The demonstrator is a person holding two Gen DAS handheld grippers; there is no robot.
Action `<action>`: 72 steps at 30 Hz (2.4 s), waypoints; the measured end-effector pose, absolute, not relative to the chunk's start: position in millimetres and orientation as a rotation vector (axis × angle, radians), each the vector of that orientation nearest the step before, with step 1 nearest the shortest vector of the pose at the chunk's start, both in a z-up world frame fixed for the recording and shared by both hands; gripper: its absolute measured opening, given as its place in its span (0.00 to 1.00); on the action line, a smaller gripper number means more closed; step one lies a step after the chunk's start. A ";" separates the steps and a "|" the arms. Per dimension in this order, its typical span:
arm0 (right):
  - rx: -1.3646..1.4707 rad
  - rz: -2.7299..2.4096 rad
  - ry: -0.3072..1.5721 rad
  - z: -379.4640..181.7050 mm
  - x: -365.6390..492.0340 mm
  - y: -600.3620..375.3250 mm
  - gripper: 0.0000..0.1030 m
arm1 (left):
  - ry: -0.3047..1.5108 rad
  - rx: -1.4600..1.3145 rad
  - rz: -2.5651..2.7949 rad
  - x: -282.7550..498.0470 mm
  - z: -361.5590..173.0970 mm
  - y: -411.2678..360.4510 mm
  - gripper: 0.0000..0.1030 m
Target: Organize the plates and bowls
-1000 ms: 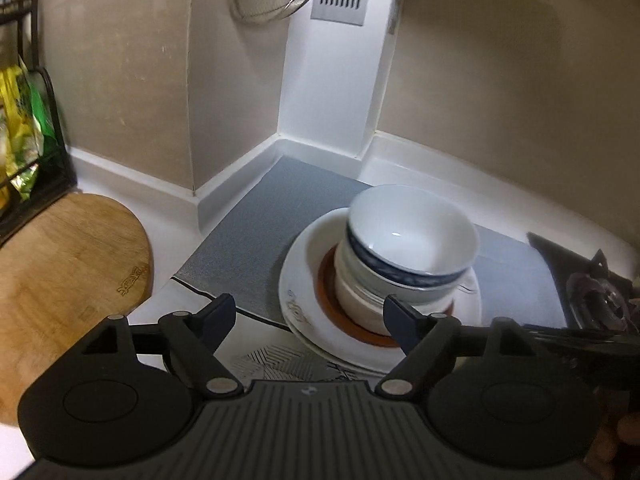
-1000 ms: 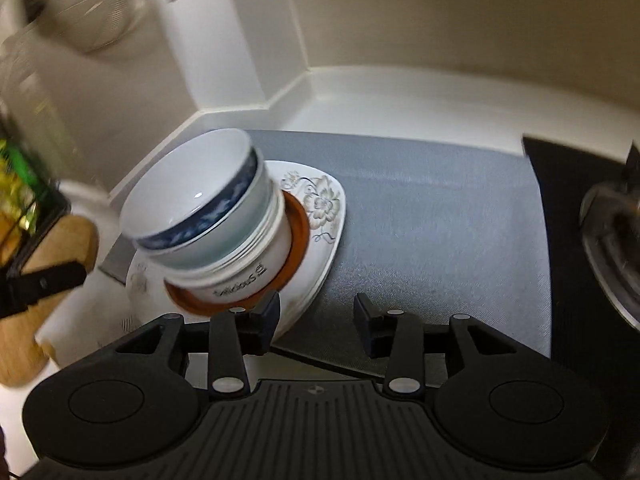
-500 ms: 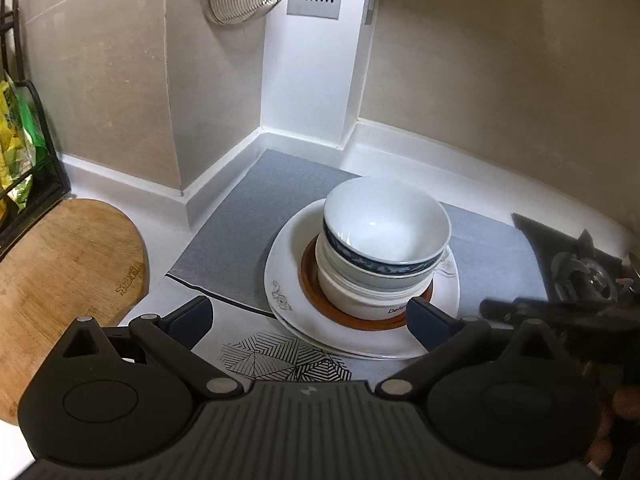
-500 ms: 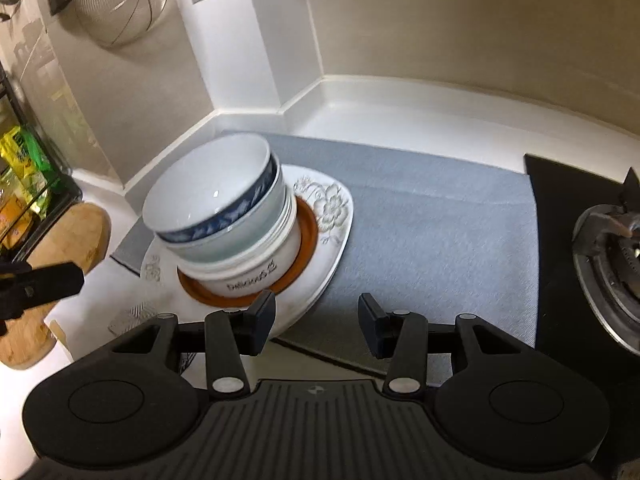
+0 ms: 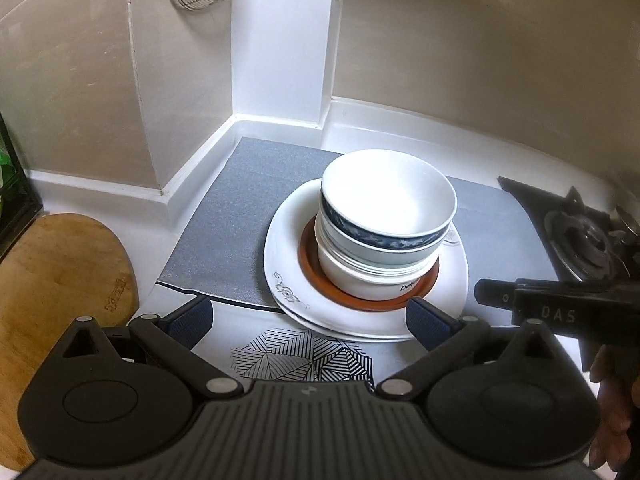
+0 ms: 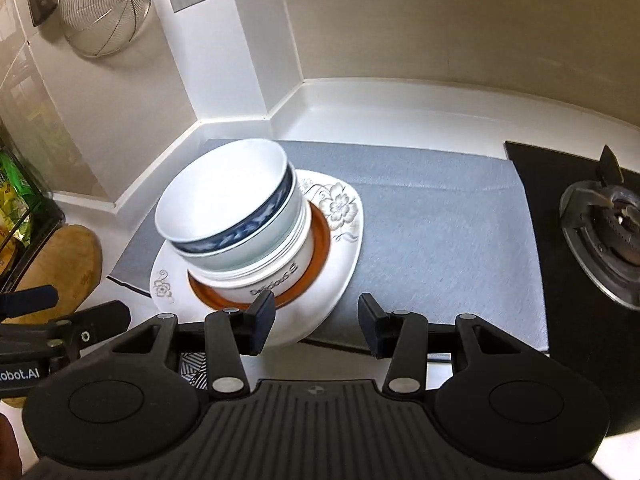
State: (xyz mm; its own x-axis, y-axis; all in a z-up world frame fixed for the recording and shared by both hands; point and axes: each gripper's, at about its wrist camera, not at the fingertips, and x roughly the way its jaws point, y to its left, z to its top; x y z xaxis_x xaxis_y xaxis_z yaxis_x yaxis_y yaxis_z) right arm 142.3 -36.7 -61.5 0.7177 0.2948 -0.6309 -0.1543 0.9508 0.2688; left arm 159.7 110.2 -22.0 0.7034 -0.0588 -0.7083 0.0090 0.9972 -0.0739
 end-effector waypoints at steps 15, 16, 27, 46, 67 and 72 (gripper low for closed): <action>0.239 0.216 0.714 -59.0 124.3 -21.0 0.47 | 0.770 -0.042 -0.123 173.0 -13.0 110.0 1.00; 0.239 0.216 0.714 -59.0 124.3 -21.0 0.47 | 0.773 -0.043 -0.128 172.6 -14.5 110.0 1.00; 0.256 0.152 0.715 -57.5 128.8 -12.9 0.47 | 0.794 -0.054 -0.160 185.9 -18.0 131.3 1.00; 0.198 0.145 0.778 -49.3 126.2 4.4 0.47 | 0.855 -0.106 -0.155 190.2 -30.7 135.4 1.00; 0.189 0.148 0.783 -50.8 120.9 5.8 0.47 | 0.852 -0.088 -0.165 186.3 -29.9 129.1 1.00; 0.184 0.151 0.786 -50.8 121.5 7.3 0.47 | 0.848 -0.089 -0.167 187.8 -29.9 131.9 1.00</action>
State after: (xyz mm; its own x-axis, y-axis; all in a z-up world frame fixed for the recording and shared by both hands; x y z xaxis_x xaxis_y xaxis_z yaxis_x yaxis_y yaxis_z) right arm 121.5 7.3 -50.8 0.6976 0.2033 -0.6871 -0.0666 0.9732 0.2203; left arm 187.8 131.9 -29.9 0.6495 -0.1819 -0.7382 0.1113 0.9832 -0.1445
